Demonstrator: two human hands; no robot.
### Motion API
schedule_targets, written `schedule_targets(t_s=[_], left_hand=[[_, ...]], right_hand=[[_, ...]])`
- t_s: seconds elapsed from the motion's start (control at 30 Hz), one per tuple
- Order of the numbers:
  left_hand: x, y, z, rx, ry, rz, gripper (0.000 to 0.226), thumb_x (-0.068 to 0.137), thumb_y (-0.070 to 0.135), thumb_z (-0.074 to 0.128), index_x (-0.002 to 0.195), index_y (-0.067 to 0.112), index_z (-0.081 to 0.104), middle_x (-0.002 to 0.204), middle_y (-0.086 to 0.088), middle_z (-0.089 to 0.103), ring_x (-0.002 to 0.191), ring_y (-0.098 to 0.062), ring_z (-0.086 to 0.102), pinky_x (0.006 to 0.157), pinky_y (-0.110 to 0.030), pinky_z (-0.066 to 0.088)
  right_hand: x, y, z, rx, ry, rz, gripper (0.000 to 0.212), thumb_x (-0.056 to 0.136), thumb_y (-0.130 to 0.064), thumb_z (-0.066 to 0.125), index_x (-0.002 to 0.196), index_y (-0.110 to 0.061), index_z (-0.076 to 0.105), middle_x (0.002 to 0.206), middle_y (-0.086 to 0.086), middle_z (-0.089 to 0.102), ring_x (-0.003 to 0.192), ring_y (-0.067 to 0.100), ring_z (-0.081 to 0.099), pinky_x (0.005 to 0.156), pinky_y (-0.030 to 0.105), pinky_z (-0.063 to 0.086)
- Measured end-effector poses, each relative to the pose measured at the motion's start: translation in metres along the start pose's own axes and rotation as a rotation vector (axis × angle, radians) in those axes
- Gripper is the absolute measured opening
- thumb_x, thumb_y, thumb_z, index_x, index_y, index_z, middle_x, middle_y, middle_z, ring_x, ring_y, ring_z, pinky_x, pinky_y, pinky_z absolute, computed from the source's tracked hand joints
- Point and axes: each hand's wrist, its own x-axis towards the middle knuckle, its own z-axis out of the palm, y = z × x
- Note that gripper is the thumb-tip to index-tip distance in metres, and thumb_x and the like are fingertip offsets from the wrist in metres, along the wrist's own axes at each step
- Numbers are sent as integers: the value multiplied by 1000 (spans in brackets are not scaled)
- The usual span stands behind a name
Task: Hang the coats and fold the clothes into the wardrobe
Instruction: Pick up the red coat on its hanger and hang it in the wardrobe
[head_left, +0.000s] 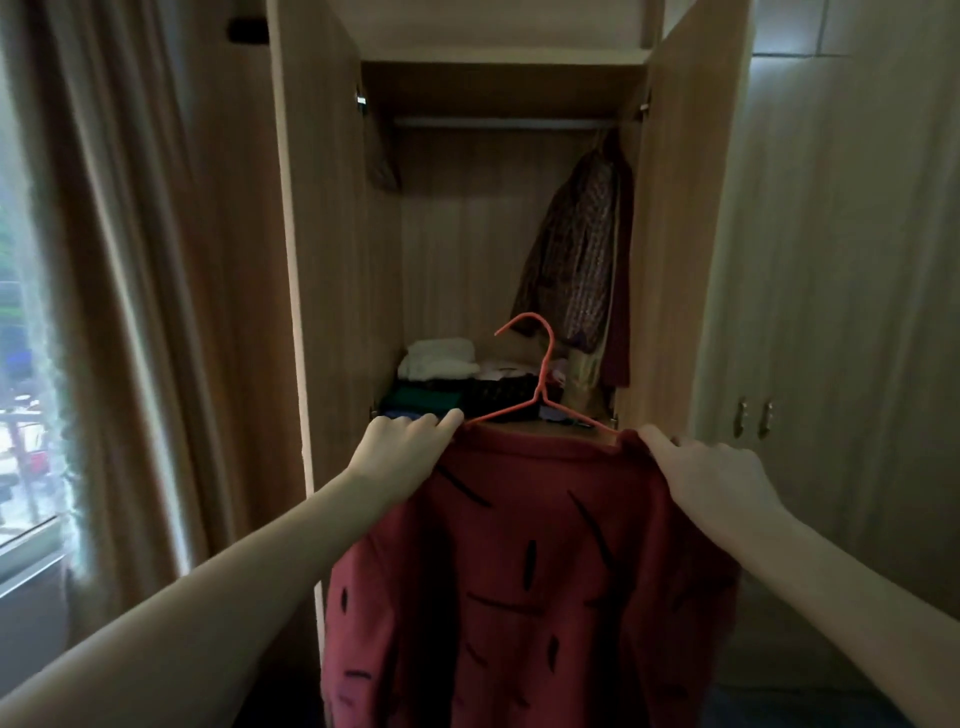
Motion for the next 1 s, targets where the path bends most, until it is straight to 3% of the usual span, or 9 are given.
schedule_targets(t_s=[0.1,0.17,0.3,0.37,0.43,0.53,0.63,0.73,1.0], left_hand=[[17,-11,25,11,-3,-7,23,99,33,51,120,24,49,78,4,67,66,-20,70,42,-25,25],[32,-15,45,7,-15,7,26,105,35,34,127,24,41,93,3,68,82,-23,71,44,-27,22],[68,-24,84,0,-24,1,27,106,37,28,127,23,38,100,3,66,89,-24,70,44,-29,16],[87,-29,110,13,0,3,24,105,37,35,123,23,42,95,3,66,82,-23,71,43,-28,12],[110,-37,133,30,28,11,21,94,35,62,107,21,54,72,4,65,57,-20,68,43,-23,7],[156,-51,171,22,85,29,32,71,29,85,88,17,61,51,5,55,34,-20,57,44,-16,8],[206,-62,201,65,158,33,28,78,31,79,92,18,59,56,5,61,41,-20,62,41,-20,19],[245,-71,226,110,210,-2,27,77,32,80,91,18,62,56,6,62,41,-19,62,42,-20,18],[316,-92,306,104,201,-39,29,72,29,84,88,14,65,53,4,60,35,-22,59,41,-20,16]], right_hand=[[32,-7,17,11,9,13,35,100,-19,32,132,-31,29,88,-5,60,79,21,66,57,30,40],[56,-11,34,-2,42,6,26,101,-21,32,126,-29,33,83,-5,60,74,21,65,55,30,40],[104,-12,74,-42,100,-14,18,101,-27,39,119,-27,36,72,-7,57,63,18,64,48,28,34],[130,-8,97,-87,153,-22,24,95,-27,55,114,-24,41,62,-7,54,50,16,61,41,25,26],[159,-1,120,-88,224,-48,39,81,-22,75,107,-19,46,55,-6,52,36,18,55,38,21,19],[209,12,150,-44,341,-104,42,74,-13,81,102,-15,50,71,-1,54,32,23,51,36,20,21],[263,20,175,-27,379,-107,39,77,-14,76,107,-19,51,90,2,51,52,23,58,37,24,25],[311,27,194,6,413,-89,42,75,-11,73,111,-21,53,98,4,50,70,23,59,38,27,29],[404,32,245,-26,486,-206,37,78,-1,62,113,-12,55,91,5,53,65,24,59,36,26,31]])
